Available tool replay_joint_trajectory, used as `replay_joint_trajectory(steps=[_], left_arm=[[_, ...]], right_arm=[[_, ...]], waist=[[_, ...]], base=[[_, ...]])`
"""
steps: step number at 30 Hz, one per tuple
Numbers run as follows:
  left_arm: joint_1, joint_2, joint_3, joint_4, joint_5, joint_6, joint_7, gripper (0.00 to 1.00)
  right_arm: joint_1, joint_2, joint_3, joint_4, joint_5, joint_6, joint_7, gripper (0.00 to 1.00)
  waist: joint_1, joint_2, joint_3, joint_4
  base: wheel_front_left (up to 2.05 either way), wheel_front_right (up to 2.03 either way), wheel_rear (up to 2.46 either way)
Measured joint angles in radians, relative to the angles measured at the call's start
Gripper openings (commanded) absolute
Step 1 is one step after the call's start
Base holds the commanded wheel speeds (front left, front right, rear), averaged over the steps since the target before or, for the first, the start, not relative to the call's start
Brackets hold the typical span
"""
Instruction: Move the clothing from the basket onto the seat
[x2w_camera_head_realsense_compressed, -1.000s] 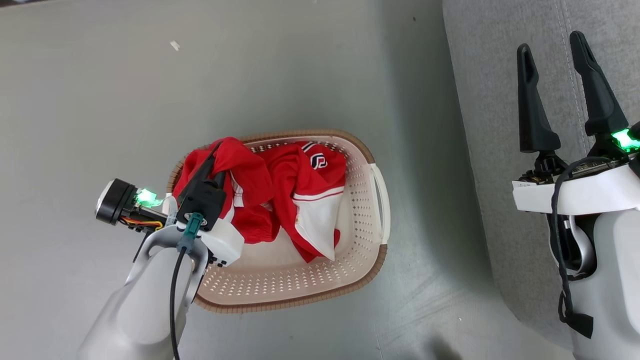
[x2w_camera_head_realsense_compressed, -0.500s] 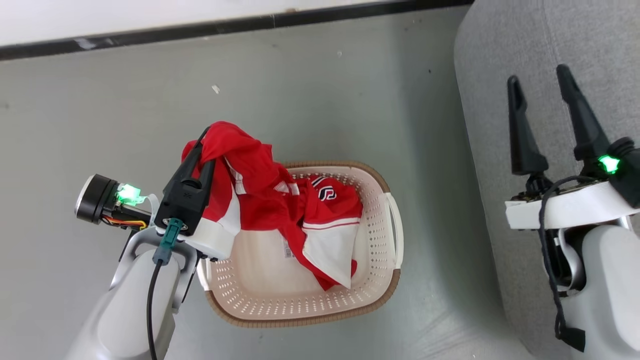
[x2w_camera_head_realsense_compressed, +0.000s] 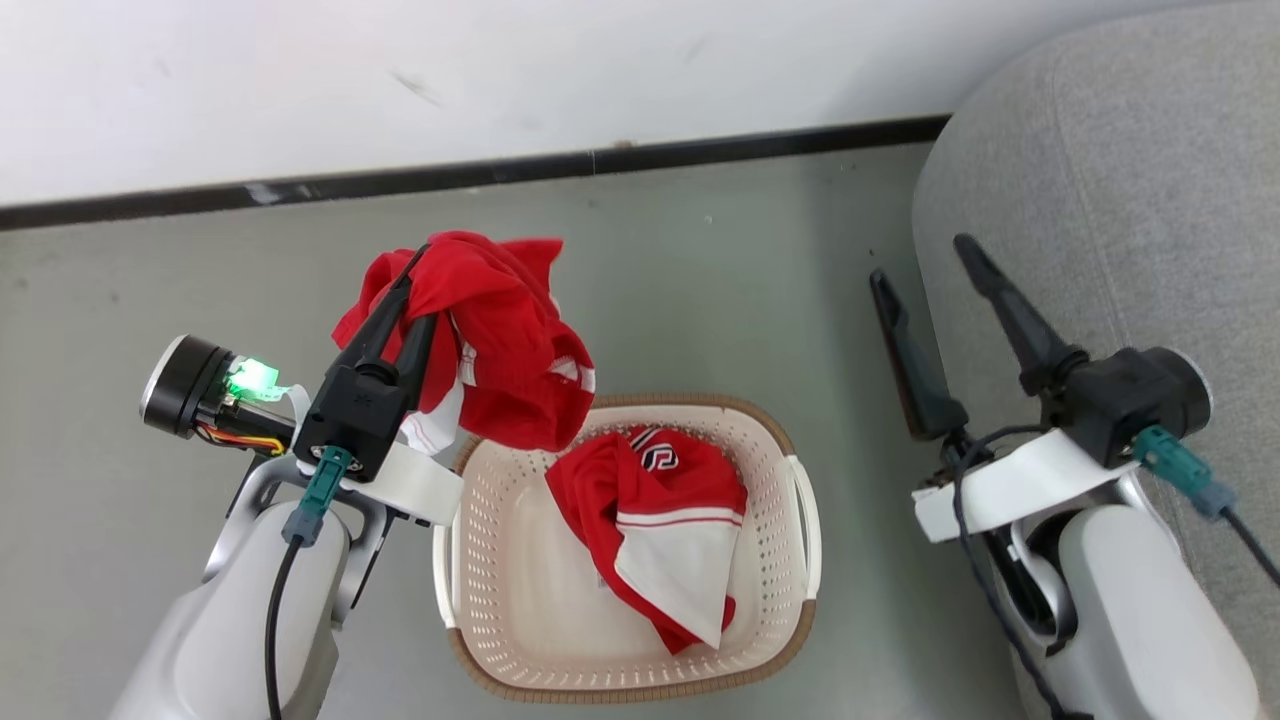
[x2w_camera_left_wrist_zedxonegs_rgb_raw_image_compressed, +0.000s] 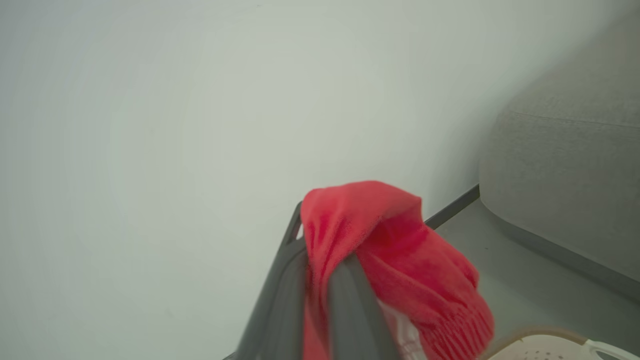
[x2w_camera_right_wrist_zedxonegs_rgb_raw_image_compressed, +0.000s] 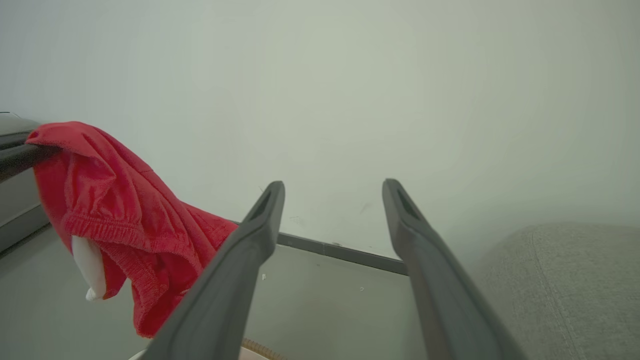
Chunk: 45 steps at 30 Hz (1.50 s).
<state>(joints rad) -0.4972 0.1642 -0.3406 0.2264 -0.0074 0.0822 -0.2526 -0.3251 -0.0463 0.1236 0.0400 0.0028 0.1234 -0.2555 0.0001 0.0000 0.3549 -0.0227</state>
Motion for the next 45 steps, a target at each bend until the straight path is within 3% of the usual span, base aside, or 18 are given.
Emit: replay_joint_trajectory(steps=[13, 29, 45], left_arm=[[0.04, 0.03, -0.035, -0.035, 0.0, -0.051, 0.0, 0.0], [0.095, 0.035, -0.098, -0.077, -0.002, -0.112, 0.024, 0.0], [0.095, 0.025, -0.178, -0.177, -0.008, -0.157, 0.079, 0.0]], right_arm=[[0.068, -0.03, 0.069, 0.066, 0.006, 0.0, 0.0, 1.0], [0.117, -0.113, 0.341, 0.132, 0.084, 0.0, 0.0, 1.0], [0.107, -0.177, 0.531, 0.205, 0.178, 0.0, 0.0, 1.0]], waist=[[0.0, 0.0, -0.146, 0.025], [-0.0001, 0.0, -0.3, 0.052], [-0.0001, 0.0, -0.39, 0.083]], base=[[0.0, 0.0, 0.0], [0.0, 0.0, 0.0], [0.0, 0.0, 0.0]])
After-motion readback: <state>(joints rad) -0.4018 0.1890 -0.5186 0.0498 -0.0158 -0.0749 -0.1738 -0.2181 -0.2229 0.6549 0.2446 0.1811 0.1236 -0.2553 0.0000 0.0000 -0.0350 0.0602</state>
